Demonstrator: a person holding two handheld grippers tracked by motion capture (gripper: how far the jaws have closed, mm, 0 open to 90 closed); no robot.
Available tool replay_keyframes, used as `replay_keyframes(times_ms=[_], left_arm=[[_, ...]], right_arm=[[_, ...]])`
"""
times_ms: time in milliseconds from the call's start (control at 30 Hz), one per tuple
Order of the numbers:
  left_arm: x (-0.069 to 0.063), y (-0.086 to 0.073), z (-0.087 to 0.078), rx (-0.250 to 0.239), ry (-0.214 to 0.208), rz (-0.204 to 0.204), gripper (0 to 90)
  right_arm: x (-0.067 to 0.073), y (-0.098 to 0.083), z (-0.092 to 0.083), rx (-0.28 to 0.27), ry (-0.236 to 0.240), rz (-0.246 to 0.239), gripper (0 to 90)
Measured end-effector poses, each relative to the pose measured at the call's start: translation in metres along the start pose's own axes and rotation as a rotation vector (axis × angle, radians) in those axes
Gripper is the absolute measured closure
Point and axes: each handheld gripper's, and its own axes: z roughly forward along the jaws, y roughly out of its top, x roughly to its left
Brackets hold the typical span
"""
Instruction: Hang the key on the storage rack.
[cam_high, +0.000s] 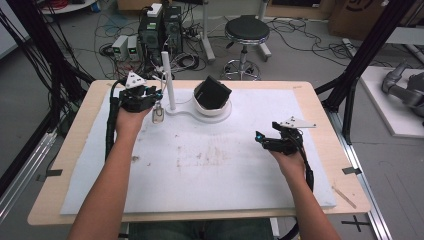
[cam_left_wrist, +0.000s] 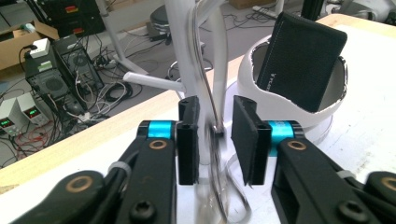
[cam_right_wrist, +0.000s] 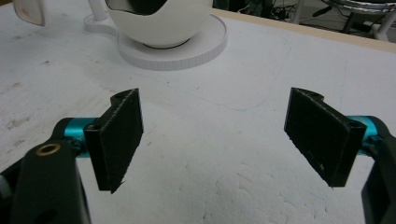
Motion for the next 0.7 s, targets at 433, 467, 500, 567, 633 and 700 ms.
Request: replay_keyframes(times_ms=[433, 467, 500, 567, 633, 700], left_arm=[[-0.007, 0.002, -0.022, -0.004, -0.029, 0.009, 45.9], [-0.007, 0.0, -0.024, -0.004, -0.044, 0.004, 45.1], [-0.007, -0.001, -0.026, -0.002, -0.052, 0.004, 44.4], [-0.008, -0.005, -0.03, 0.001, -0.059, 0.0, 41.6], [-0.008, -0.01, -0.033, -0.003, -0.076, -0.012, 39.9], [-0.009, -0.015, -0.038, -0.011, -0.08, -0.021, 37.9]], right_arm=[[0.001, 0.001, -0.003, -0.016, -0.005, -0.002, 20.0], [0.001, 0.002, -0.003, -0.017, -0.004, -0.002, 20.0], [0.002, 0.002, -0.003, -0.019, -0.006, -0.005, 19.9], [0.002, 0.002, -0.003, -0.021, -0.005, -0.005, 20.0], [0.002, 0.002, -0.003, -0.021, -0.005, -0.004, 20.0], [0.002, 0.002, -0.003, -0.019, -0.005, -0.005, 19.9]])
